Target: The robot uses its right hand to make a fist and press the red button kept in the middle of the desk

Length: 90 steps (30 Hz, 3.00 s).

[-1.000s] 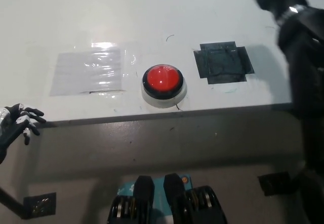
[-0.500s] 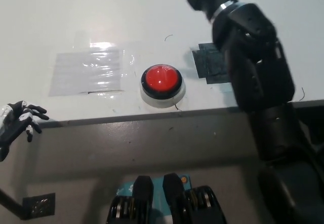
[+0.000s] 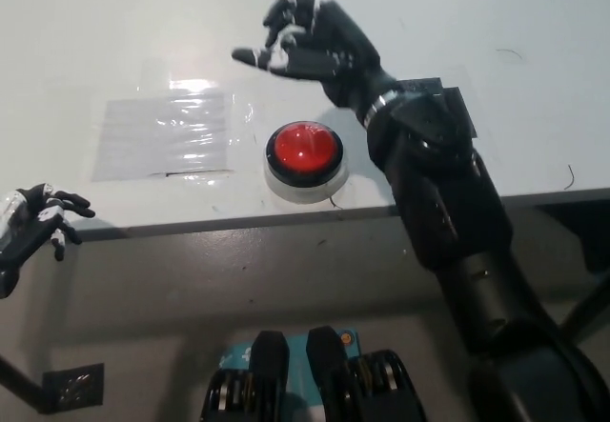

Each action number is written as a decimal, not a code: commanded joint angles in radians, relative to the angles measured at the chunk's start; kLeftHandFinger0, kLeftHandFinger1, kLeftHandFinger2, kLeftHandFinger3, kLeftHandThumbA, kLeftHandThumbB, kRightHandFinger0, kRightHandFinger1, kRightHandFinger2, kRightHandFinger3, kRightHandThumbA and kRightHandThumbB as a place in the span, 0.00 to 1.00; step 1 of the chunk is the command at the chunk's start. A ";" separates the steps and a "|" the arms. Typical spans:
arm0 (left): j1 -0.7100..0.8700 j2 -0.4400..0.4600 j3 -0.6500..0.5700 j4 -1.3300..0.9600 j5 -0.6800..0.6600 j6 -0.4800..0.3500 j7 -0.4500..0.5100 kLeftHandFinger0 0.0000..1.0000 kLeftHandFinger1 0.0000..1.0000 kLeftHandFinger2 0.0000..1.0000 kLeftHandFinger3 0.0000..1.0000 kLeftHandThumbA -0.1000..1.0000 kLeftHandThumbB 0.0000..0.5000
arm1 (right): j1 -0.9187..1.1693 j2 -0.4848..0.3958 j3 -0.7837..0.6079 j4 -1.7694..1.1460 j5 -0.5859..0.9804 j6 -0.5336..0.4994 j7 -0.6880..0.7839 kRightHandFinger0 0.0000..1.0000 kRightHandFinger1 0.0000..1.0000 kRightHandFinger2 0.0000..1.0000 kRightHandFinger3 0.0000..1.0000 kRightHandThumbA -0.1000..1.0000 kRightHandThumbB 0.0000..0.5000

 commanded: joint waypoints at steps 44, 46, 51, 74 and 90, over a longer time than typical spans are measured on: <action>-0.071 0.039 0.014 -0.008 0.016 0.000 -0.033 0.16 0.28 0.43 0.58 0.59 0.00 | 0.200 -0.022 0.051 0.159 -0.082 -0.028 0.062 0.00 0.00 0.22 0.35 1.00 0.79; -0.065 0.037 0.016 -0.024 0.016 0.006 -0.030 0.17 0.30 0.45 0.59 0.59 0.00 | 0.202 -0.024 0.049 0.169 -0.078 -0.035 0.067 0.00 0.00 0.22 0.34 1.00 0.80; -0.066 0.035 0.018 -0.026 0.011 0.011 -0.034 0.14 0.28 0.43 0.58 0.58 0.00 | 0.204 -0.023 0.051 0.174 -0.078 -0.033 0.073 0.00 0.00 0.23 0.33 1.00 0.78; -0.014 0.031 0.023 -0.035 0.020 0.007 -0.029 0.20 0.30 0.45 0.59 0.59 0.00 | -0.047 -0.068 -0.121 -0.218 0.025 0.134 -0.011 0.00 0.00 0.22 0.20 1.00 0.96; -0.001 0.030 0.039 -0.019 0.005 -0.013 -0.032 0.17 0.28 0.42 0.57 0.58 0.00 | 0.136 -0.257 -0.166 -0.524 0.032 0.176 0.019 0.00 0.06 0.25 0.11 1.00 0.84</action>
